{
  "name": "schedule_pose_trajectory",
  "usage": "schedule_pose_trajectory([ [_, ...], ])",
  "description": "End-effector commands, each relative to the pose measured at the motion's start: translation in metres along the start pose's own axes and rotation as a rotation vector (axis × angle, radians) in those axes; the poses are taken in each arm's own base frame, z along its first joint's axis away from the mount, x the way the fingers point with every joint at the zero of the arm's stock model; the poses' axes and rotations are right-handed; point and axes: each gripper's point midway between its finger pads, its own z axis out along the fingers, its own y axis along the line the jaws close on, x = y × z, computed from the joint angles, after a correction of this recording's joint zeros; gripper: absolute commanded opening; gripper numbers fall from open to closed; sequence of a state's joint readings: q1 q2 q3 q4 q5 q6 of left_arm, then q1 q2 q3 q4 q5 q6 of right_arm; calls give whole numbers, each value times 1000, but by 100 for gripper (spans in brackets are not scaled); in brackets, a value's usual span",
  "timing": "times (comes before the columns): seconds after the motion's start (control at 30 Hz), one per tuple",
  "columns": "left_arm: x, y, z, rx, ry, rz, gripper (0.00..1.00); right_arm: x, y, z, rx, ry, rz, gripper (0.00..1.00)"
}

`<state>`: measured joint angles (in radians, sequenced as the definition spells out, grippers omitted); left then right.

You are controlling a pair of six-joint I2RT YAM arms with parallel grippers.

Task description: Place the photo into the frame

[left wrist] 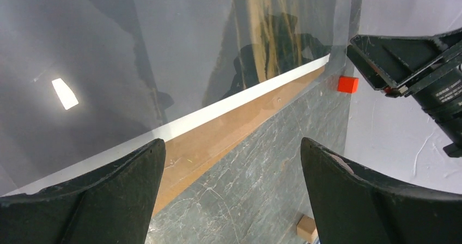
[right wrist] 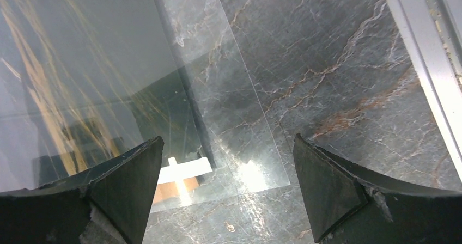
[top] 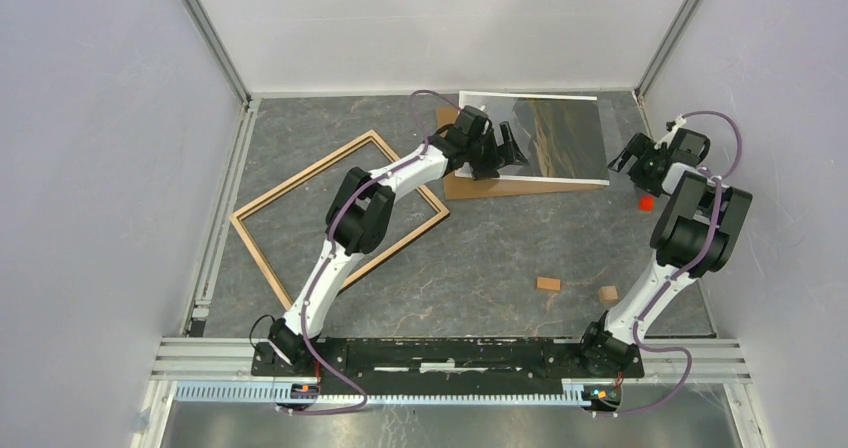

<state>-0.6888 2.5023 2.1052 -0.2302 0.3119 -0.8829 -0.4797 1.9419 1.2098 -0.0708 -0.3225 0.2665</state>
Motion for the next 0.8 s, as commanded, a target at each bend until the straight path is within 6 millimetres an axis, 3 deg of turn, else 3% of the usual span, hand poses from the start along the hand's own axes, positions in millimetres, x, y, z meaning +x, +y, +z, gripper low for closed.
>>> schedule_pose_trajectory([
  [0.0, -6, -1, 7, 43, 7, -101, 98, -8, -4, 5, -14, -1, -27, 94],
  [0.23, 2, 13, 13, 32, 46, -167, 97, 4, 10, 2, -94, 22, 2, 93],
  [0.4, -1, 17, 11, 23, 53, -165, 97, -2, 36, -20, -208, -37, 57, 93],
  [0.77, -11, 21, 0, 16, 58, -139, 97, 4, 47, -56, -354, -80, 197, 92],
])
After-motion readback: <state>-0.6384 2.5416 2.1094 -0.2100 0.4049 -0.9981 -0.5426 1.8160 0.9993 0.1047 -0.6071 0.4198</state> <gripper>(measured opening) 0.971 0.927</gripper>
